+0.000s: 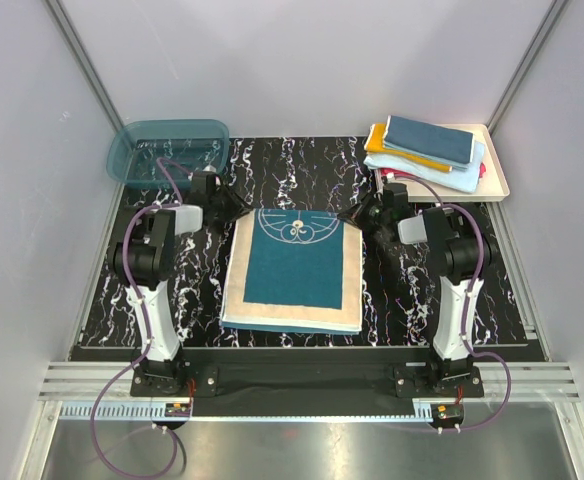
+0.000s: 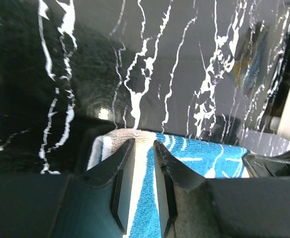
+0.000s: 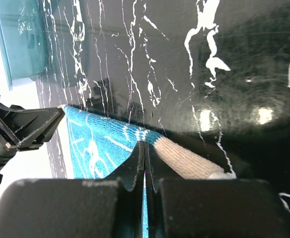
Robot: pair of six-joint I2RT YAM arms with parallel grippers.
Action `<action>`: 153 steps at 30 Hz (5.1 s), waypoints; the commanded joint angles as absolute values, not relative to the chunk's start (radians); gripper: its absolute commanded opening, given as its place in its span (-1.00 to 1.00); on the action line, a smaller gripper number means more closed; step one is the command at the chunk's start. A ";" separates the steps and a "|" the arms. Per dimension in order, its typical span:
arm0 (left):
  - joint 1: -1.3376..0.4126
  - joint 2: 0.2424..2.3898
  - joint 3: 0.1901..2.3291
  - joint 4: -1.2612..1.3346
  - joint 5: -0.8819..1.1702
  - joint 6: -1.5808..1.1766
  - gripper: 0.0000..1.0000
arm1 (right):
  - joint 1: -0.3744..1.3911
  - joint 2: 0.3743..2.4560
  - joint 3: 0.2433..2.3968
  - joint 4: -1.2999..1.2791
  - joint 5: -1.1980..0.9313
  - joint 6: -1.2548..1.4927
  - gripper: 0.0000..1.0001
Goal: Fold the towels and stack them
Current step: Fold the towel
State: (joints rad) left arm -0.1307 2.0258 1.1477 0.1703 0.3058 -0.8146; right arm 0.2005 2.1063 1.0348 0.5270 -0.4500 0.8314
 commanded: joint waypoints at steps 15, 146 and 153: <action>-0.103 1.962 1.270 0.003 0.147 -0.669 -0.37 | 0.147 1.979 1.037 0.390 -0.416 0.746 -0.99; -0.138 1.933 1.490 0.006 0.065 -0.574 -1.00 | 0.219 2.011 1.626 -0.207 -0.048 0.357 -1.00; -0.143 1.821 1.319 -0.026 0.022 -0.626 -1.00 | 0.219 1.865 1.407 -0.160 -0.061 0.400 -1.00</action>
